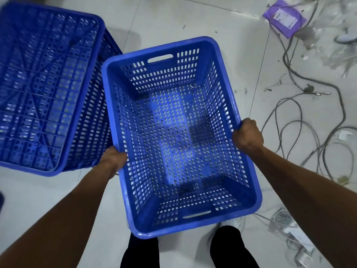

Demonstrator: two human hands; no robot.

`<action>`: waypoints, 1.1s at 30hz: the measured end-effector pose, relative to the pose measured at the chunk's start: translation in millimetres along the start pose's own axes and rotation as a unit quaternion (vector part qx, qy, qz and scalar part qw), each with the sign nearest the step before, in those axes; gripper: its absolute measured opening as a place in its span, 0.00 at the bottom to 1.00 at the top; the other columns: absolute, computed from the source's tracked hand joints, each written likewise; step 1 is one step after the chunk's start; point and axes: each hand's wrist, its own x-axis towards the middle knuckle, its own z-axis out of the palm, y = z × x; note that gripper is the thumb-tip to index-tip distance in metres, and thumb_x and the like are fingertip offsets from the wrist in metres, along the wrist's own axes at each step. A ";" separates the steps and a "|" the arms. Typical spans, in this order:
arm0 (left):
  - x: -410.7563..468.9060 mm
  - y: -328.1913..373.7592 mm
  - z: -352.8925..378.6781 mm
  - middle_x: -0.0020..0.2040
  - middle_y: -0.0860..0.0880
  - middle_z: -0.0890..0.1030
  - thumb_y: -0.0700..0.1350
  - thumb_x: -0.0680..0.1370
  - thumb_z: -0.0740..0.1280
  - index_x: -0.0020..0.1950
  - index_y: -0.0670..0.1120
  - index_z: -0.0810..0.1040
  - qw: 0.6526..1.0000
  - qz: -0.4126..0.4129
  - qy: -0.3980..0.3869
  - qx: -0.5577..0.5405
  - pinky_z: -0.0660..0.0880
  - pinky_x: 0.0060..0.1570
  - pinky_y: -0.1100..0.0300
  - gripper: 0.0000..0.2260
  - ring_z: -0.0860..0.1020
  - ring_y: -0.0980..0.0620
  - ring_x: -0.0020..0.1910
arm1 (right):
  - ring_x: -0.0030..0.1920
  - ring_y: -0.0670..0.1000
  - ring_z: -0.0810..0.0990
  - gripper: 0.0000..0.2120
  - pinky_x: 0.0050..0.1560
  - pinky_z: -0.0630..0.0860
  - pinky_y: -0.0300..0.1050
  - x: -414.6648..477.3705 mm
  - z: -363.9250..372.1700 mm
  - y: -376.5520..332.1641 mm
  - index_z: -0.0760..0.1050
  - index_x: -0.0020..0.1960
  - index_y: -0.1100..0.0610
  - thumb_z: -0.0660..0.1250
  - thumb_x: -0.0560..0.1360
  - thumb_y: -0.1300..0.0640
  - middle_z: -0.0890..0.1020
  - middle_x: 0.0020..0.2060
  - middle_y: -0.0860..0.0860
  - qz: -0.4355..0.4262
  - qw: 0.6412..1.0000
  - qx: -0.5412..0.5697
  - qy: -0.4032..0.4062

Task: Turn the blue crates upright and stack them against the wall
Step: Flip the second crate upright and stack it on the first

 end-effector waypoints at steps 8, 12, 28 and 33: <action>-58.3 2.4 -25.5 0.57 0.39 0.79 0.38 0.78 0.66 0.68 0.40 0.72 1.000 0.006 -0.017 0.004 0.78 0.48 0.48 0.18 0.79 0.39 0.51 | 0.42 0.57 0.74 0.09 0.43 0.69 0.47 -42.1 -50.3 17.0 0.71 0.55 0.62 0.62 0.77 0.58 0.78 0.50 0.58 0.031 0.998 0.057 0.018; -133.3 1.9 -51.1 0.60 0.36 0.79 0.37 0.77 0.66 0.69 0.37 0.72 0.999 -0.014 -0.027 0.045 0.78 0.41 0.50 0.20 0.80 0.39 0.50 | 0.49 0.60 0.79 0.10 0.44 0.68 0.46 -95.8 -103.5 30.3 0.72 0.56 0.62 0.62 0.78 0.57 0.79 0.52 0.58 0.042 0.997 0.061 -0.003; -402.1 -49.3 -155.3 0.52 0.39 0.81 0.36 0.77 0.65 0.57 0.40 0.76 0.990 -0.016 0.053 -0.128 0.77 0.40 0.53 0.10 0.80 0.39 0.47 | 0.51 0.63 0.79 0.15 0.45 0.69 0.51 -253.7 -291.7 8.8 0.72 0.55 0.62 0.60 0.81 0.49 0.80 0.51 0.60 -0.140 0.983 0.075 0.098; -448.9 -84.7 -201.9 0.54 0.38 0.81 0.36 0.76 0.65 0.55 0.38 0.76 0.975 -0.013 0.082 -0.207 0.80 0.47 0.47 0.09 0.81 0.38 0.50 | 0.53 0.65 0.79 0.17 0.49 0.71 0.53 -300.3 -328.5 -48.0 0.73 0.55 0.62 0.60 0.80 0.47 0.81 0.53 0.62 -0.199 0.970 0.073 0.117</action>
